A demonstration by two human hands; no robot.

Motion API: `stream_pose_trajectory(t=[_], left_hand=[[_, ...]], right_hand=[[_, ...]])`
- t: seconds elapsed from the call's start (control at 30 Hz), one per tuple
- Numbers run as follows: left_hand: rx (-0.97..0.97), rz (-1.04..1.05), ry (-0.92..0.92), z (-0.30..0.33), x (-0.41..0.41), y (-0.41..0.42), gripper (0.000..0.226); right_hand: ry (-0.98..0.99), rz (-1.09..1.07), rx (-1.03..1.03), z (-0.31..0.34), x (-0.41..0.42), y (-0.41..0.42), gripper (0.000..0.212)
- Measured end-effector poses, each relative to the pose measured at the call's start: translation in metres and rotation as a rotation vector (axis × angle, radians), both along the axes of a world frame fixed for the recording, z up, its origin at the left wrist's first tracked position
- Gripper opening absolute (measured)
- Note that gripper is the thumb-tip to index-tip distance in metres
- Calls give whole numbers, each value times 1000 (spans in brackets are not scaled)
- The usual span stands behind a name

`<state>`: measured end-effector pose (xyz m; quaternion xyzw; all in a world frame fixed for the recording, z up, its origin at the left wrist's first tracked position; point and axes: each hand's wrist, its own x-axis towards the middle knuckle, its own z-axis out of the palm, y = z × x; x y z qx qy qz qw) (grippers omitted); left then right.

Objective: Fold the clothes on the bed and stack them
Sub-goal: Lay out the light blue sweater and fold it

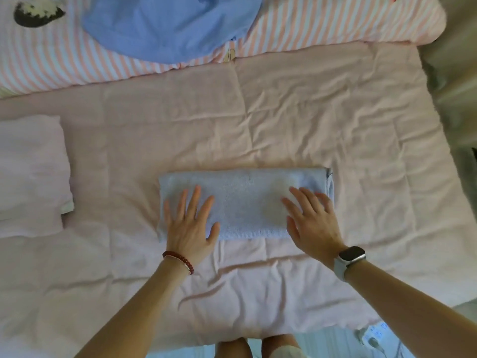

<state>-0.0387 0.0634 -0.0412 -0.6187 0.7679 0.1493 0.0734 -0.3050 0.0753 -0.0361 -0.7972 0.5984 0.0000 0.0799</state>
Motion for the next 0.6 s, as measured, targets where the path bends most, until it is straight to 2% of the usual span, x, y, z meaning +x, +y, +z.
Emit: stream_pose_trajectory(t=[0.07, 0.17, 0.27, 0.37, 0.47, 0.5, 0.6], left_hand=[[-25, -10, 0, -10, -15, -8, 63], [63, 145, -81, -40, -12, -24, 67], [185, 273, -135, -65, 3, -36, 73], [175, 273, -143, -57, -4, -38, 72], [-13, 194, -23, -37, -27, -25, 66], [-70, 107, 10, -32, -38, -18, 64], [-126, -90, 11, -28, -74, -5, 60]], right_hand=[[61, 2, 48, -7, 8, -14, 45], [135, -116, 187, -27, -5, -31, 51], [45, -313, 244, -50, -30, -35, 51], [-184, -526, 234, -51, -47, -32, 65], [-468, -859, 302, -41, -48, -21, 87], [-563, -937, 330, -38, -46, -17, 84], [-887, -1068, 444, -34, -44, -9, 51]])
